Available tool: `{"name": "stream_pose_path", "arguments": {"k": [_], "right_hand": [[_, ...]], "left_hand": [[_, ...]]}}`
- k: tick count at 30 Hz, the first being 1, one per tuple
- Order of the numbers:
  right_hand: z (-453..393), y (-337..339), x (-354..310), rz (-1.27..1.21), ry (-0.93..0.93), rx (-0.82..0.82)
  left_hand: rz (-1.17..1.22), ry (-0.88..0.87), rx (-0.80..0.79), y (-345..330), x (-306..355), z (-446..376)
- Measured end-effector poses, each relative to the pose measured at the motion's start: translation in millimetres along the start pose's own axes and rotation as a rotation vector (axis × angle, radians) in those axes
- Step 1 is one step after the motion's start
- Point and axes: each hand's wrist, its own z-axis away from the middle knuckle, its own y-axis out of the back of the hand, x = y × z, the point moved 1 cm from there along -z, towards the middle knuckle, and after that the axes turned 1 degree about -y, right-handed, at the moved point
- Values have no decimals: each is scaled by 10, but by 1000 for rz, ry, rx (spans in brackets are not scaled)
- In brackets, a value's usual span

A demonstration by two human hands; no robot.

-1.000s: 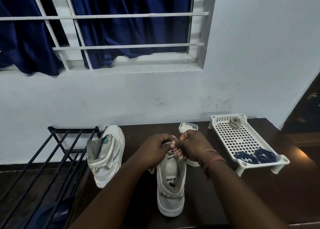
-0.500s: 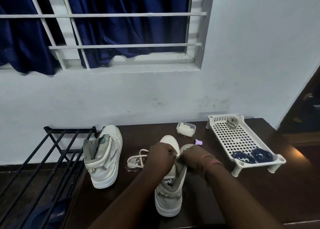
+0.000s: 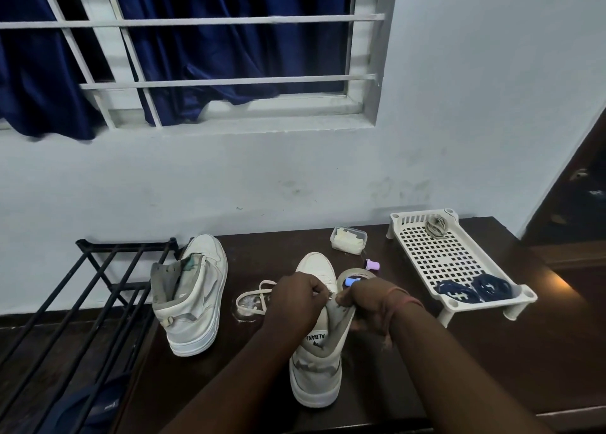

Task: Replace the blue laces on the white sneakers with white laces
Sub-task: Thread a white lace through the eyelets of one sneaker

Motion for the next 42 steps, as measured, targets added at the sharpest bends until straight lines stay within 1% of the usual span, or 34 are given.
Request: {"name": "stream_pose_path", "arguments": {"k": [3,5,7,10,12,14,17,19,21,22,23,24,25,26,27,28,29,30,31,32,34,35,36,37,38,40,41,42], "right_hand": [[20,-6,-9,3,4,1],[53,-3,-18,2,3,-8],[96,5,-38,-9,11,-35],[117,26,-63,40,44,-67],[77,16,-71,76,75,-62],[9,1,-43,49,64,-62],[-160,-21,65,-39,-7,-88],[-246,-41,105,-3,0,-77],[-213,18,35,67,118,-2],[-160,58,-53,37,204,59],[-72,101,-170,-81,304,125],[-25,167,-275,-271,414,208],[35,233,-367,-487,513,277],[101,274,-432,-613,606,324],[91,316,-461,-571,665,364],[82,318,-457,-370,665,395],[73,282,-405,-75,629,381],[56,241,-329,220,580,325],[27,195,-243,479,541,265],[8,149,-164,673,523,207],[-38,110,-106,889,482,141],[-26,95,-125,932,461,133],[9,75,-161,875,457,138],[27,70,-205,786,506,120],[82,83,-285,482,537,95],[288,169,-407,-288,538,40],[348,222,-433,-545,504,30],[386,265,-447,-588,507,30]], "left_hand": [[-43,-19,-10,-13,-16,-6],[-103,-42,22,-35,-22,-8],[-192,-64,55,-60,-19,-7],[-261,-91,44,-94,-25,-15],[-183,-64,38,-82,-25,-20],[-106,-9,35,-74,-42,-23],[-94,41,13,-68,-51,-8],[-78,67,14,-60,-56,-2],[-135,90,57,-18,-40,19],[-189,112,87,13,-30,40],[-217,157,108,38,-37,58],[-185,231,114,63,-42,84],[-113,312,111,68,-84,102],[-16,400,88,58,-148,109],[93,463,50,51,-197,107],[203,503,1,46,-226,98],[283,525,-45,36,-261,88],[320,531,-81,47,-254,88],[324,527,-107,55,-256,82],[307,515,-114,70,-247,79],[279,491,-133,80,-236,77],[281,490,-139,75,-236,81],[288,491,-141,77,-222,88],[285,484,-134,72,-223,91],[290,485,-129,68,-232,87],[295,490,-136,62,-247,87],[295,487,-133,56,-261,82],[306,492,-133,56,-265,80]]}}
